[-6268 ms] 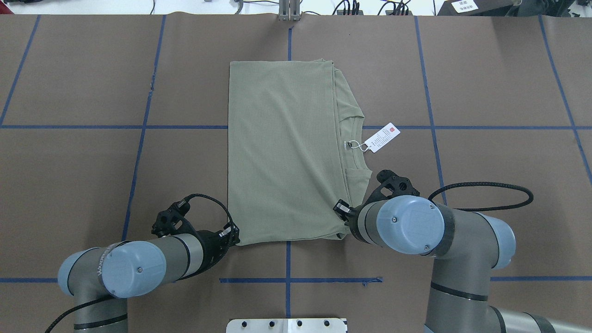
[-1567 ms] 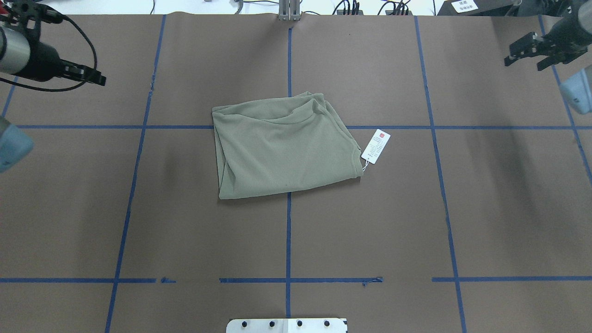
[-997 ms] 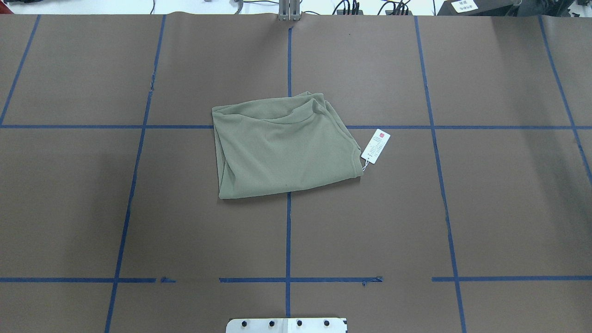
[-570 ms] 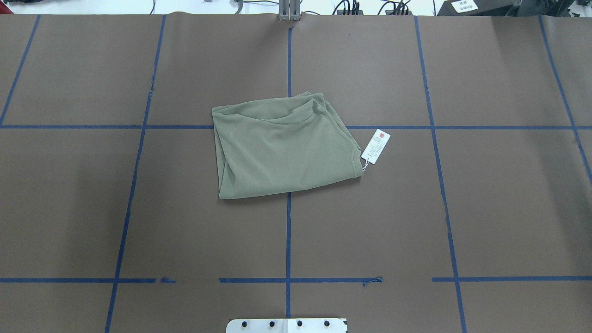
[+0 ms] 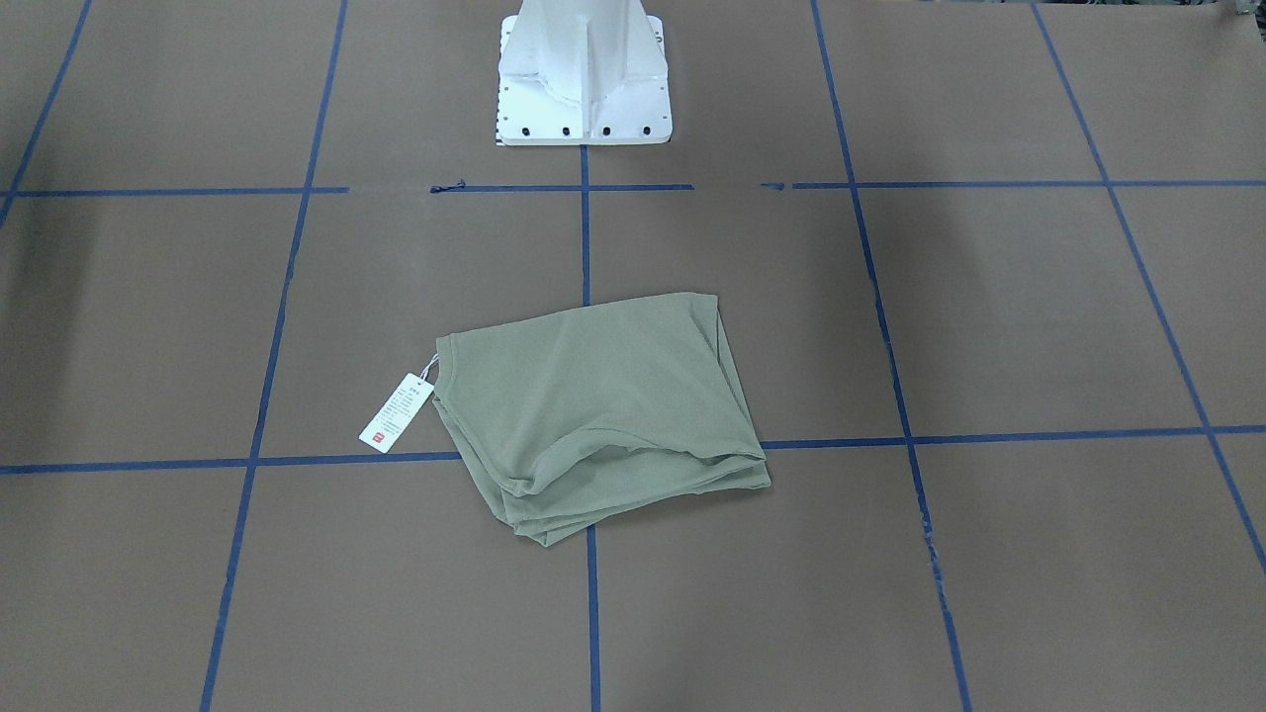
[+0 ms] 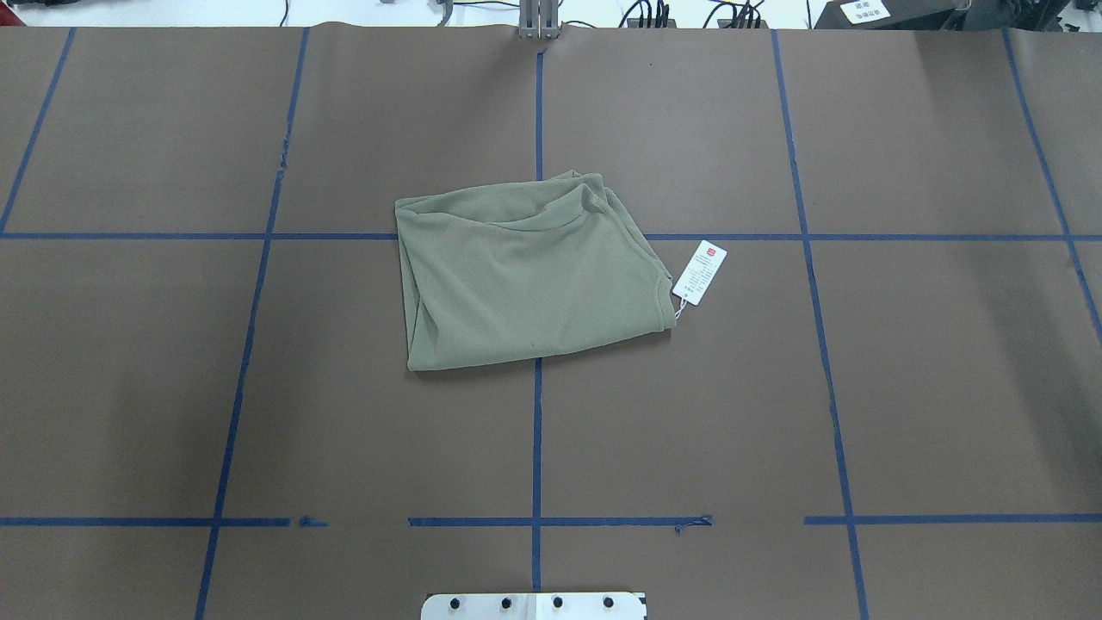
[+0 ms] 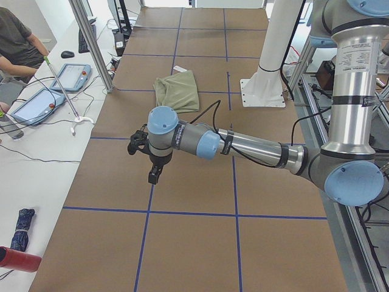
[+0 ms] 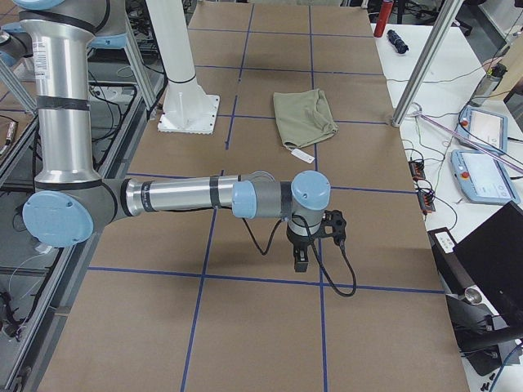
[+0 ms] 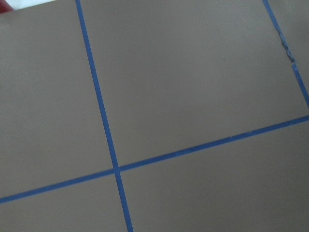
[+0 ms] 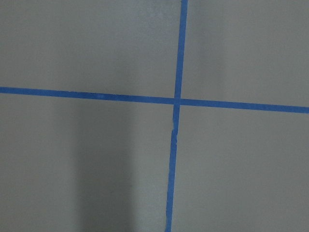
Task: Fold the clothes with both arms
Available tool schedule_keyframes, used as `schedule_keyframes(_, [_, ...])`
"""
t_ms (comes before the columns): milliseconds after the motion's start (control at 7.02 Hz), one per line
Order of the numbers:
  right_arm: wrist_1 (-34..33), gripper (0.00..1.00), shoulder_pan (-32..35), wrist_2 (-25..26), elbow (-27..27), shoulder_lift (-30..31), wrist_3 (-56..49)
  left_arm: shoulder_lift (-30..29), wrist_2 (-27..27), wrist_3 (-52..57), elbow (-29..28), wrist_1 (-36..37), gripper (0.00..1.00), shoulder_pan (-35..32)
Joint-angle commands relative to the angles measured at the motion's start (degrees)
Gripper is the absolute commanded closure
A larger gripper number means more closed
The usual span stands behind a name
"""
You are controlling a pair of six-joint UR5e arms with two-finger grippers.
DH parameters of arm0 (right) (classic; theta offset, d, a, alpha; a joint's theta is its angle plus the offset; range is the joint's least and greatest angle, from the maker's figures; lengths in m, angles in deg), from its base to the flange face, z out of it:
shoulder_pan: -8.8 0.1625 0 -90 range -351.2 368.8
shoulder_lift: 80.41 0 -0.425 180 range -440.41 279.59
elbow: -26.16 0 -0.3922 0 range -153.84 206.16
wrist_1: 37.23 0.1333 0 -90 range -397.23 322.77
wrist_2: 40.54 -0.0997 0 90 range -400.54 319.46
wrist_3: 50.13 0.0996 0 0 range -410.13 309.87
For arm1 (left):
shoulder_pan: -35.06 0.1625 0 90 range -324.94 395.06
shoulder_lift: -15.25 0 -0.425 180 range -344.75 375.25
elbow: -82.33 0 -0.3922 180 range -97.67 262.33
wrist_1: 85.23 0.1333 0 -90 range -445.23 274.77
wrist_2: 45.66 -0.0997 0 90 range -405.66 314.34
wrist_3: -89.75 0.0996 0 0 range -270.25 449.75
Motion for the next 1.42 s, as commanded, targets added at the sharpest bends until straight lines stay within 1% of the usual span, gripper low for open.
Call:
schedule_keyframes(0, [-0.4, 0.0, -2.5, 2.4, 0.1, 0.0, 0.5, 0.5, -0.1, 0.3, -4.4, -0.1, 0.0, 0.2])
schedule_keyframes(142, [-0.4, 0.0, -3.1, 2.3, -0.2, 0.2, 0.6, 0.0, -0.3, -0.2, -5.0, -1.4, 0.0, 0.2])
schedule_keyframes(427, [-0.3, 0.0, -3.0, 1.9, -2.4, 0.1, 0.2, -0.2, -0.4, -2.2, -4.7, -1.2, 0.0, 0.0])
schedule_keyframes(712, [-0.6, 0.0, -3.0, 1.4, -2.5, -0.7, 0.1, 0.5, -2.2, -2.4, -3.7, -1.5, 0.0, 0.0])
schedule_keyframes(997, [-0.4, 0.0, -3.0, 1.8, -3.1, -1.0, 0.1, -0.2, -2.4, -2.4, -3.9, -1.2, 0.0, 0.1])
schedule_keyframes(1282, [-0.3, 0.0, -3.0, 1.8, -2.5, -1.0, 0.8, -0.3, -2.3, -2.5, -3.3, 0.0, 0.0, 0.1])
